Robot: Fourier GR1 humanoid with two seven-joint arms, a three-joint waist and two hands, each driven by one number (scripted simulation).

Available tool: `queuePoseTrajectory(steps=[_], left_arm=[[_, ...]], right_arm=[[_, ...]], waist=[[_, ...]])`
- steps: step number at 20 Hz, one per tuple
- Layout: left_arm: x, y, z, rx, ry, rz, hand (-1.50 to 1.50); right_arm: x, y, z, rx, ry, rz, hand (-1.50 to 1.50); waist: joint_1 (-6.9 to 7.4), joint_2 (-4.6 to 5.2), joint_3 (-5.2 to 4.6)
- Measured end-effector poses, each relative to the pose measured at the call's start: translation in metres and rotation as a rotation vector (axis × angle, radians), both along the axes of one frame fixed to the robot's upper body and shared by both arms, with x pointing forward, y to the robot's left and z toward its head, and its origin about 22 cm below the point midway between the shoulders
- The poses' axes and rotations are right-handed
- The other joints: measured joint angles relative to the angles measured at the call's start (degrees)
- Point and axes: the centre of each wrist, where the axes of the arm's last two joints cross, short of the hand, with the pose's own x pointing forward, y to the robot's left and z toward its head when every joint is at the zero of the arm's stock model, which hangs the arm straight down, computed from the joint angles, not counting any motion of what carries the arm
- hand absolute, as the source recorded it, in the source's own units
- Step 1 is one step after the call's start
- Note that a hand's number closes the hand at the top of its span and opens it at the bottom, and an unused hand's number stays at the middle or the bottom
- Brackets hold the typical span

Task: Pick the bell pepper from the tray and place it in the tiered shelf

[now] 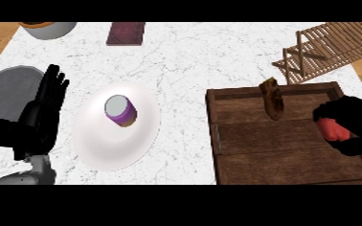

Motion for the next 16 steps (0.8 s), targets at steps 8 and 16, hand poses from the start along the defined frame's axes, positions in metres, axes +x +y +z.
queuePoseTrajectory(steps=[8, 16], left_arm=[[0.007, -0.006, -0.001, 0.004, 0.000, -0.007, 0.00], [-0.002, -0.003, -0.007, 0.004, 0.010, 0.006, 0.00]], right_arm=[[-0.023, -0.060, 0.001, 0.264, 0.122, -0.290, 1.50], [-0.040, -0.086, 0.057, 0.551, 0.048, -0.407, 1.50]], waist=[[0.51, 0.31, 0.61], [-0.40, -0.04, 0.77]])
